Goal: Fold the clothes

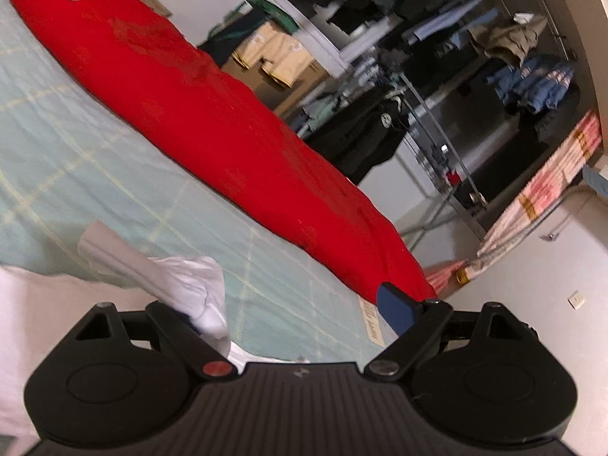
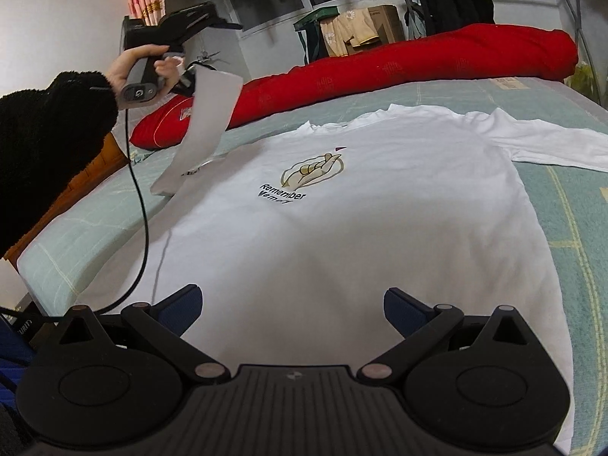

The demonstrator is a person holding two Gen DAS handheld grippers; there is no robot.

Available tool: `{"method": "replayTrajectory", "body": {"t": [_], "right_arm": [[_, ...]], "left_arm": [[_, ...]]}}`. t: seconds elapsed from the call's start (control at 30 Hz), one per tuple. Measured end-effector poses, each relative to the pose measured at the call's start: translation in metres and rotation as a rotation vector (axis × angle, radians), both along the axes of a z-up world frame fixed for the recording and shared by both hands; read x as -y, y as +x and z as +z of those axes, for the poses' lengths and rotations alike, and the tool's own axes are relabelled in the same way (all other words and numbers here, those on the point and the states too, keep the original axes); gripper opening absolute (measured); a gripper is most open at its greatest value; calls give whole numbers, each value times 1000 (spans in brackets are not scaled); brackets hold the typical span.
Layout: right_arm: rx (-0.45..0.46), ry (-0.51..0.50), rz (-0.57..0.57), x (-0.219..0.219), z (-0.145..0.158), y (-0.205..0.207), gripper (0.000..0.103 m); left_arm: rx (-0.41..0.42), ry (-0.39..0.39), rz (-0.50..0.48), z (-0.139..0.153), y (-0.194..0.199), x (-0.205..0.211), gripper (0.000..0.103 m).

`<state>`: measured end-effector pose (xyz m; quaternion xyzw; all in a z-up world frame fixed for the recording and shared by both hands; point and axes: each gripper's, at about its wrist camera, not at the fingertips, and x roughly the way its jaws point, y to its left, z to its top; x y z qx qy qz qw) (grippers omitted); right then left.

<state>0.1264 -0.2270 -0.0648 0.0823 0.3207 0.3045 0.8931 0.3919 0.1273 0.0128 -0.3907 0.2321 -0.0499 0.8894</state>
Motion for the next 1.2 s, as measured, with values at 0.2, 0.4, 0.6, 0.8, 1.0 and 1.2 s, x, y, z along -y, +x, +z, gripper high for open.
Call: {"method": "replayTrajectory", "body": {"t": [0.2, 0.4, 0.6, 0.8, 1.0, 1.2], "right_arm": [[-15, 23, -21, 9, -3, 1, 103], [-18, 29, -23, 11, -4, 2, 103], [-16, 18, -23, 10, -4, 2, 103], [-14, -7, -12, 7, -3, 2, 103], [-26, -34, -2, 4, -4, 2, 103], [-28, -53, 5, 1, -5, 2, 103]], "left_arm": [[-19, -1, -45, -6, 18, 33, 88], [-27, -8, -88, -20, 28, 68, 88], [-44, 49, -113, -41, 33, 103, 88], [-48, 129, -138, -54, 32, 137, 88], [-47, 194, -163, -64, 29, 165, 88], [-43, 240, -210, -64, 26, 182, 88]]}}
